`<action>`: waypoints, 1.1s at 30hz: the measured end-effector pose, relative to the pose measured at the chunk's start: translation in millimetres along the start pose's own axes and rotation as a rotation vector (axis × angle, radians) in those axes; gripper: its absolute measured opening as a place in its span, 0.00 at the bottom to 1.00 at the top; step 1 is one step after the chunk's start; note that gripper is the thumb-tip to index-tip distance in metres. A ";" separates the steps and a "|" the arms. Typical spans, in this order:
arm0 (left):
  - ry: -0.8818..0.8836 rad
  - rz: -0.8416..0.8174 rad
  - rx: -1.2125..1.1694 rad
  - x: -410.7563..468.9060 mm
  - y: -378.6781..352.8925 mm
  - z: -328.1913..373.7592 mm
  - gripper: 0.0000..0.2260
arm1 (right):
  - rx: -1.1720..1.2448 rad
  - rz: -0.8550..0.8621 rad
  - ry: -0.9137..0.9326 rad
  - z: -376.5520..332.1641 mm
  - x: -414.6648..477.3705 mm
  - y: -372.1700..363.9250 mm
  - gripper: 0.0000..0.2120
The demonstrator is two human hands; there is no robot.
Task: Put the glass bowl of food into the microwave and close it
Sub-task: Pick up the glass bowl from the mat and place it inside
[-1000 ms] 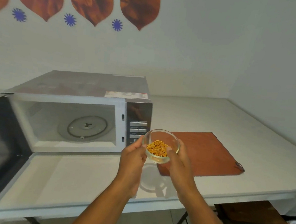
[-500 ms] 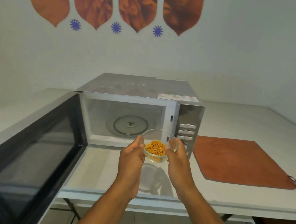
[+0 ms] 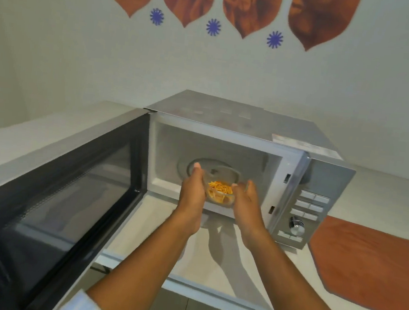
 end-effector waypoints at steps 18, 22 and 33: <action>-0.041 -0.006 -0.002 146.9 -32.2 11.1 0.41 | -0.091 0.073 -0.001 6.0 160.1 -48.0 0.26; -0.051 -0.008 0.046 157.1 -37.1 8.2 0.47 | -0.094 0.043 0.009 13.1 171.4 -53.2 0.28; -0.009 0.014 0.057 171.3 -31.3 7.2 0.49 | -0.106 0.002 0.019 18.5 183.3 -64.0 0.29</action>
Point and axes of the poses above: each hand's wrist, its own x-axis towards the middle knuckle, its own y-axis out of the back of the hand, z = x × y, the point moved 9 cm from there along x, towards the middle knuckle, and after that the axes turned 4 degrees about z, right-handed, at the moved point
